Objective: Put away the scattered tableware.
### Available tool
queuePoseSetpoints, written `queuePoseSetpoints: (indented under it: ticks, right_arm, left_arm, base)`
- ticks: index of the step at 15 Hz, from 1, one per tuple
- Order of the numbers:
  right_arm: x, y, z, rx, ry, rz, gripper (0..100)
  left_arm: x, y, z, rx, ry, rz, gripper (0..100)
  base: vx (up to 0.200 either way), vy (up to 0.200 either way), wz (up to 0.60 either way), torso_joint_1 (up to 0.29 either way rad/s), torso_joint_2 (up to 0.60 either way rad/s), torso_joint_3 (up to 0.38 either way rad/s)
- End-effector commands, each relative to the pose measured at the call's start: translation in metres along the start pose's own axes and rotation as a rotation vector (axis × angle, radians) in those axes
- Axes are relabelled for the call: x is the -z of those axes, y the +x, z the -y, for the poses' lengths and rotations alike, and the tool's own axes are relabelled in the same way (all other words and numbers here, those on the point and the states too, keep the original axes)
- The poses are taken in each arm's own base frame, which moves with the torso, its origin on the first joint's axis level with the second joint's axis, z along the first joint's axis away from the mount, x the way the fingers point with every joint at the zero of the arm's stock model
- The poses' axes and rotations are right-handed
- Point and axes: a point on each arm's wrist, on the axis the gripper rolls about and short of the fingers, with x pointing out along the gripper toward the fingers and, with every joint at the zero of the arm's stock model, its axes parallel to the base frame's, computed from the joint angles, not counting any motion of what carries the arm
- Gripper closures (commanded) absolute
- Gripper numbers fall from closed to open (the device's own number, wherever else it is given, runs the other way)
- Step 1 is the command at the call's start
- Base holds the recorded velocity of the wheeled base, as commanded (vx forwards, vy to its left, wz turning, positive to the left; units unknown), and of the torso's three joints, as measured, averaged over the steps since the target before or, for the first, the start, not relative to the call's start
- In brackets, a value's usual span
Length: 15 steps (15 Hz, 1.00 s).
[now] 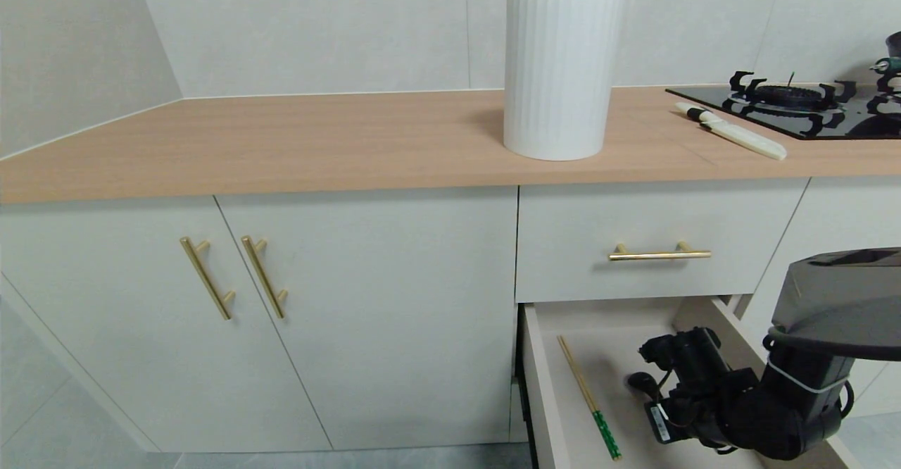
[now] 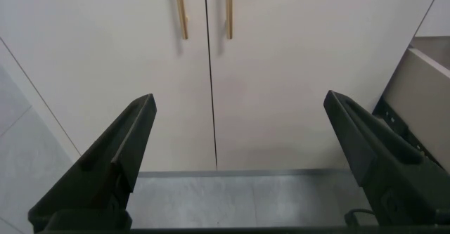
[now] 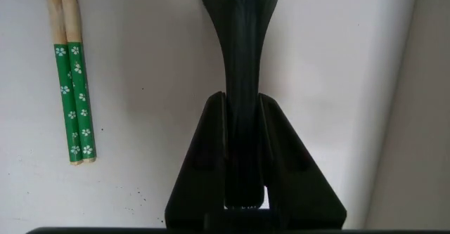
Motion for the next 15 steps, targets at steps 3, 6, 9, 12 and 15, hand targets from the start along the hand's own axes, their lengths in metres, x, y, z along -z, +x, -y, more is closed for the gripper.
queuePoseSetpoints:
  ticks: [3, 6, 9, 12, 15]
  right_arm:
    - [-0.002, -0.003, 0.000, -0.002, 0.007, 0.009, 0]
    - [-0.007, -0.010, 0.002, -0.006, 0.035, 0.035, 0]
    - [-0.023, -0.050, 0.013, -0.027, 0.091, 0.151, 0]
    - [-0.031, -0.121, 0.030, -0.062, 0.122, 0.268, 0]
    - [-0.015, -0.189, 0.044, -0.146, 0.122, 0.286, 0]
  left_arm:
    - [0.000, 0.000, 0.000, 0.000, 0.000, -0.001, 0]
    - [0.000, 0.000, 0.000, 0.000, 0.000, -0.001, 0]
    - [0.000, 0.000, 0.000, 0.000, 0.000, -0.001, 0]
    - [0.000, 0.000, 0.000, 0.000, 0.000, -0.001, 0]
    - [0.000, 0.000, 0.000, 0.000, 0.007, -0.003, 0]
  base:
    - [0.000, 0.000, 0.00, 0.000, 0.00, 0.000]
    - [0.000, 0.000, 0.00, 0.000, 0.00, 0.000]
    - [0.000, 0.000, 0.00, 0.000, 0.00, 0.000]
    - [0.000, 0.000, 0.00, 0.000, 0.00, 0.000]
    - [0.000, 0.000, 0.00, 0.000, 0.00, 0.000]
